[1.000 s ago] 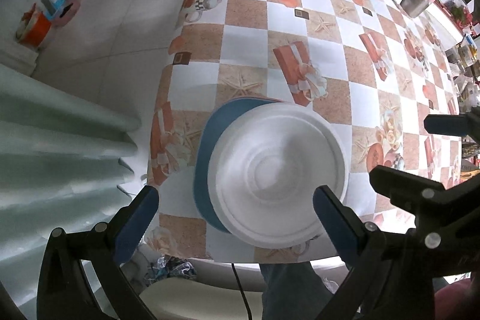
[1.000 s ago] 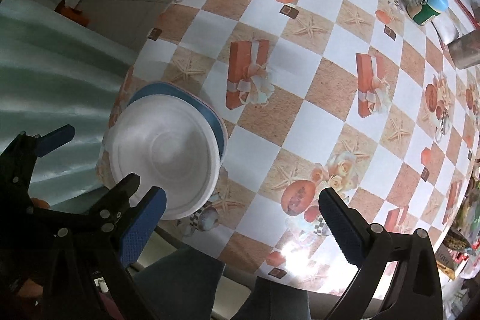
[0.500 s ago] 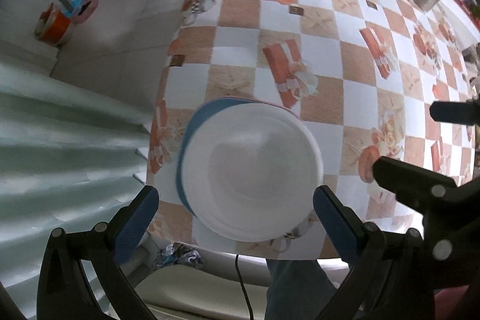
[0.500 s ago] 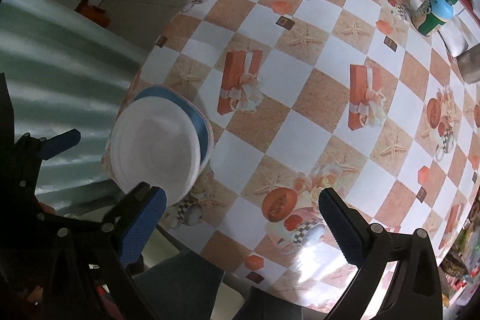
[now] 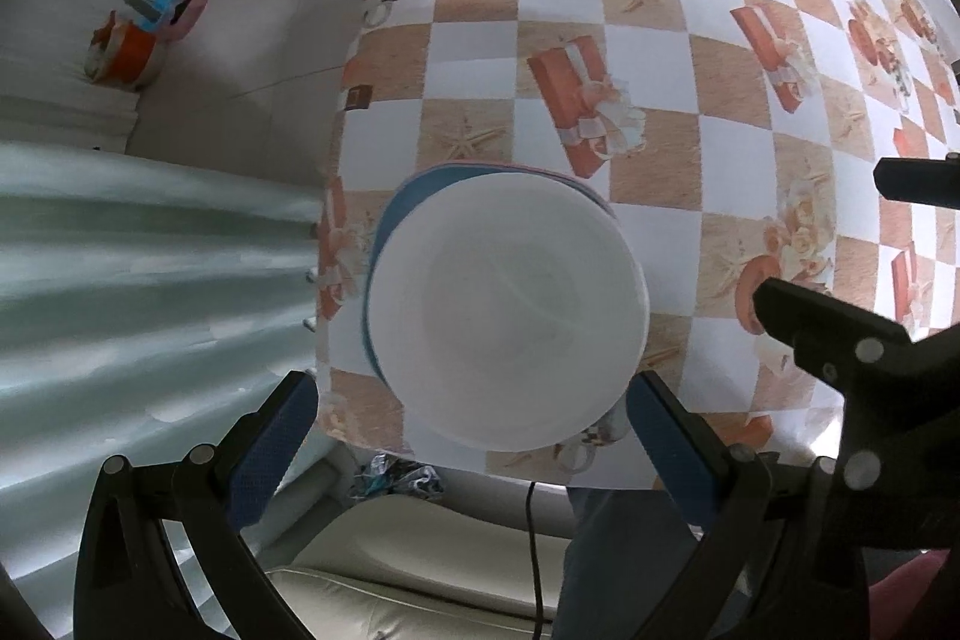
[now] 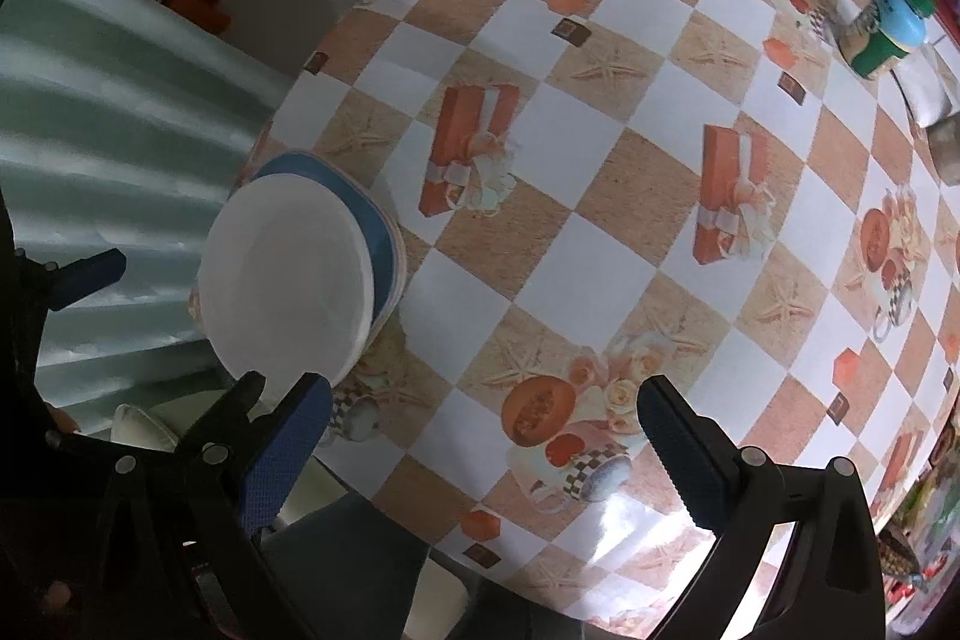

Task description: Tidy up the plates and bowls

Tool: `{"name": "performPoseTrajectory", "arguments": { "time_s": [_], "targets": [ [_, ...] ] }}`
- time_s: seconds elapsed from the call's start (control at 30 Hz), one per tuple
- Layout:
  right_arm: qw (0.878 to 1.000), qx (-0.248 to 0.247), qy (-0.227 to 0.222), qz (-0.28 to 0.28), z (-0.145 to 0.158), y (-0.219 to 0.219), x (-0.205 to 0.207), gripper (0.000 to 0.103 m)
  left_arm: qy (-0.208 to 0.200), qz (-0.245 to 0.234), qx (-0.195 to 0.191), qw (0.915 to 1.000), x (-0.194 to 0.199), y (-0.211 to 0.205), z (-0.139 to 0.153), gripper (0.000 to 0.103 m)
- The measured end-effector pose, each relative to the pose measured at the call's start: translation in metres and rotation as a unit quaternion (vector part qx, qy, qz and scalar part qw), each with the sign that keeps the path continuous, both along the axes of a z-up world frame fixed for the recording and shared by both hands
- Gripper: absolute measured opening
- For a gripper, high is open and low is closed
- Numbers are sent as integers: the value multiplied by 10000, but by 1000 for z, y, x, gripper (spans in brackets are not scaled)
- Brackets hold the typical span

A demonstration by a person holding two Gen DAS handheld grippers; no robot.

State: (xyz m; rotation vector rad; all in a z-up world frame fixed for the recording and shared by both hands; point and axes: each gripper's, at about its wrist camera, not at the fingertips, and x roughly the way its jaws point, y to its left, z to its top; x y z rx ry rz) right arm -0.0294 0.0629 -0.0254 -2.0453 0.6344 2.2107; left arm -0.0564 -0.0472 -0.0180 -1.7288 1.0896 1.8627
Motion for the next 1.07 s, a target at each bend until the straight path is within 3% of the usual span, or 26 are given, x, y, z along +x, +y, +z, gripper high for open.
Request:
{"name": "performPoseTrajectory", "arguments": {
  "time_s": [0.43, 0.77, 0.97, 1.07],
  "targets": [
    [9998, -132, -11, -124, -9, 14, 13, 102, -60, -292, -284, 9992, 15, 23, -8, 103],
    [9996, -198, 205, -48, -1, 36, 27, 102, 78, -79, -432, 9990, 27, 39, -3, 103],
    [9991, -276, 196, -267, -5, 63, 49, 102, 112, -89, -406, 9991, 43, 63, -5, 103],
    [9975, -362, 281, -537, -3, 89, 65, 102, 191, -326, -111, 9992, 57, 86, -1, 103]
  ]
}}
